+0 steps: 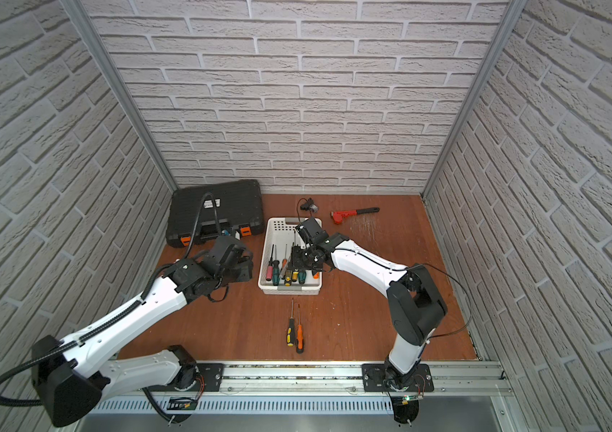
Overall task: Put the screwdriver in the bin
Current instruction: 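Carry the black-yellow screwdriver over the basket with the right gripper and lower it, then open the right gripper in the basket and raise it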
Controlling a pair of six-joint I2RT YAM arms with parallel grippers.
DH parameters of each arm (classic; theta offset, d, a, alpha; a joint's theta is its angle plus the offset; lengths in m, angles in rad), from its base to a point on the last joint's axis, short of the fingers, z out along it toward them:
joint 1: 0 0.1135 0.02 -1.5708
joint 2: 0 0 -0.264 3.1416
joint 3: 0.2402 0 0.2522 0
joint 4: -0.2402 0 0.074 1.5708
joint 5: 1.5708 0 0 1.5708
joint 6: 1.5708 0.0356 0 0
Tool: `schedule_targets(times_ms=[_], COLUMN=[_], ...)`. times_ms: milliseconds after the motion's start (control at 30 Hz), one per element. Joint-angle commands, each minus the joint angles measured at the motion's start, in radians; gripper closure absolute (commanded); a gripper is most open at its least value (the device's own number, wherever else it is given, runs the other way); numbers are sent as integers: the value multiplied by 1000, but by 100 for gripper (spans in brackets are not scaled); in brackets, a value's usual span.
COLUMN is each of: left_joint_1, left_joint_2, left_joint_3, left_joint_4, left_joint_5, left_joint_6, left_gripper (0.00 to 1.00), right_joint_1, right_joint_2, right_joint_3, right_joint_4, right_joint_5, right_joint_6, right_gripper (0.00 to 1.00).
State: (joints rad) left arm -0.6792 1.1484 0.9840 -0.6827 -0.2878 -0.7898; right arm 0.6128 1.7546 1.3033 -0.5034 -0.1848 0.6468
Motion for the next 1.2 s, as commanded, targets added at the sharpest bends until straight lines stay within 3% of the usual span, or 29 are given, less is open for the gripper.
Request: schedule_targets(times_ms=[0,467,833,1167], left_joint_1=[20,95,104,108], left_joint_2=[-3,-65,-58,-73], left_joint_3=[-14,-102,-113,-124], left_joint_4=[5,39,46,48], left_joint_5=[-17,27,46,45], left_joint_6=[-4,-14,-14,-17], left_gripper=[45,46,45,46], right_joint_1=[-7,-5,-6,-5], right_joint_2=[12,63,106,122], right_joint_3=[33,-19,-1,3], right_joint_4=[60,24,-3,-10], right_joint_5=[-26,-39,-21,-19], right_joint_6=[4,30,30,24], right_gripper=[94,93,91,80])
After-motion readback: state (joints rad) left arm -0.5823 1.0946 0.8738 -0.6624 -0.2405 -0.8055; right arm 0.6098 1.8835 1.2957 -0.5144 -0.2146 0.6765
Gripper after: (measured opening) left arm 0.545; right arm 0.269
